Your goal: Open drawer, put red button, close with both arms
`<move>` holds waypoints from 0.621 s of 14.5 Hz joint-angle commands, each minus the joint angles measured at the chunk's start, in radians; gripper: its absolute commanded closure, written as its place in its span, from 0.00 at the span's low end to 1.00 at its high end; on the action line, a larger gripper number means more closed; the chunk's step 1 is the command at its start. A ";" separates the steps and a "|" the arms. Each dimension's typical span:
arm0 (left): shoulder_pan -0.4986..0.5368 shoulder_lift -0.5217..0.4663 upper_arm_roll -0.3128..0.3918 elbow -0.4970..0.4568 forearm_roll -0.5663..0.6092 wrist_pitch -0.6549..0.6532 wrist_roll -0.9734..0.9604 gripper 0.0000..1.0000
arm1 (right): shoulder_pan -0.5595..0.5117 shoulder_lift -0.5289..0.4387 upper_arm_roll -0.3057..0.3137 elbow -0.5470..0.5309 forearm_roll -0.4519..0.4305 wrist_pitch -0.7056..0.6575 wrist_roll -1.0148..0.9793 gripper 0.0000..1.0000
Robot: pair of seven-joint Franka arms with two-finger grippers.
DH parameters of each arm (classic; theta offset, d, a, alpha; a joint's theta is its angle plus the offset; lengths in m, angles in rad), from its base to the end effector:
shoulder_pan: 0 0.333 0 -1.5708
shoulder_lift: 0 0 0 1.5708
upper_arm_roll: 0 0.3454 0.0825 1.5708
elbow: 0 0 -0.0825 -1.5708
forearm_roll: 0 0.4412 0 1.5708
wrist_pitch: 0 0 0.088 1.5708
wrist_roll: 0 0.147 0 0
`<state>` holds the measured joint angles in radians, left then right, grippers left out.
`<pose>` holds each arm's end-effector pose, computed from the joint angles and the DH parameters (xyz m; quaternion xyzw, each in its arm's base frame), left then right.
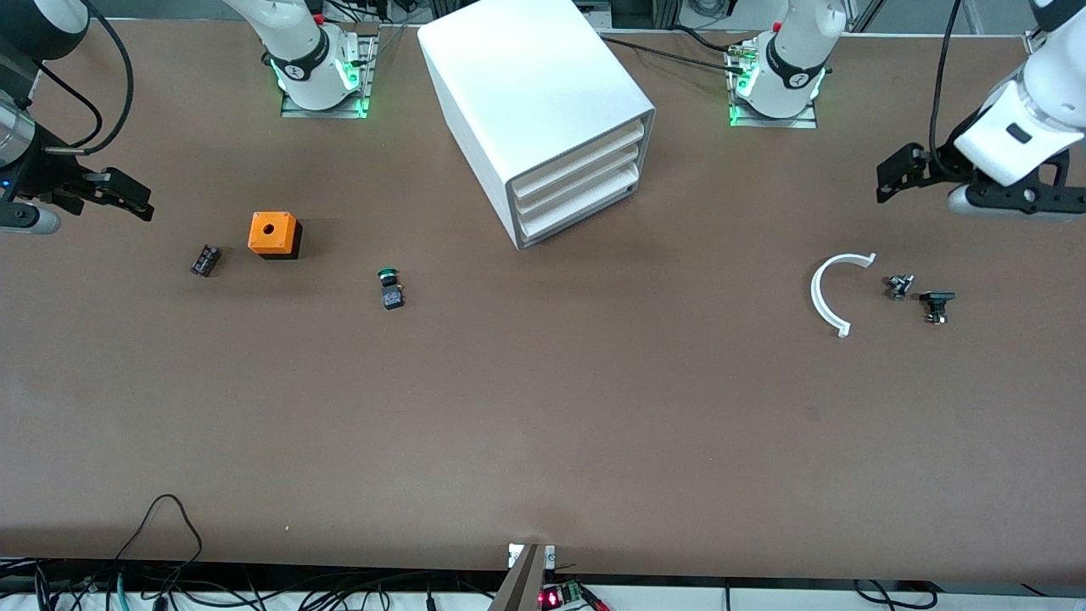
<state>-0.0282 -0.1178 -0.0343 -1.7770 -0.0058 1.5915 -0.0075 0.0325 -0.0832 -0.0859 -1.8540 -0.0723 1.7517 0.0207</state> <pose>0.5648 -0.0370 0.5763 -0.9991 0.0271 0.0339 0.0003 0.5862 -0.0419 0.5287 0.9990 -0.0300 -0.0102 0.0318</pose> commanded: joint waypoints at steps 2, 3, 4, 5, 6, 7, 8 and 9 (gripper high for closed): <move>-0.007 0.029 0.005 0.068 0.024 -0.073 0.029 0.00 | -0.002 -0.012 -0.002 -0.001 0.023 0.000 -0.024 0.00; -0.004 0.038 0.007 0.073 0.023 -0.073 0.031 0.00 | -0.002 -0.012 -0.002 -0.001 0.023 0.000 -0.024 0.00; 0.004 0.041 0.007 0.074 0.021 -0.073 0.032 0.00 | -0.002 -0.012 -0.002 -0.001 0.023 0.000 -0.024 0.00; 0.007 0.044 0.007 0.076 0.021 -0.068 0.032 0.00 | -0.002 -0.012 -0.002 -0.001 0.023 -0.001 -0.024 0.00; 0.007 0.044 0.007 0.076 0.021 -0.067 0.032 0.00 | -0.002 -0.012 -0.002 -0.001 0.023 -0.001 -0.024 0.00; 0.008 0.044 0.005 0.080 0.020 -0.067 0.032 0.00 | -0.002 -0.012 -0.002 -0.001 0.023 -0.001 -0.024 0.00; 0.007 0.047 0.007 0.097 0.020 -0.068 0.032 0.00 | -0.002 -0.012 -0.002 -0.001 0.023 -0.001 -0.024 0.00; 0.007 0.061 0.005 0.109 0.018 -0.070 0.034 0.00 | -0.002 -0.012 -0.002 -0.001 0.023 -0.001 -0.024 0.00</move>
<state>-0.0247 -0.0838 -0.0274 -1.7243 -0.0052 1.5431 0.0000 0.0325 -0.0833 -0.0859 -1.8540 -0.0722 1.7517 0.0201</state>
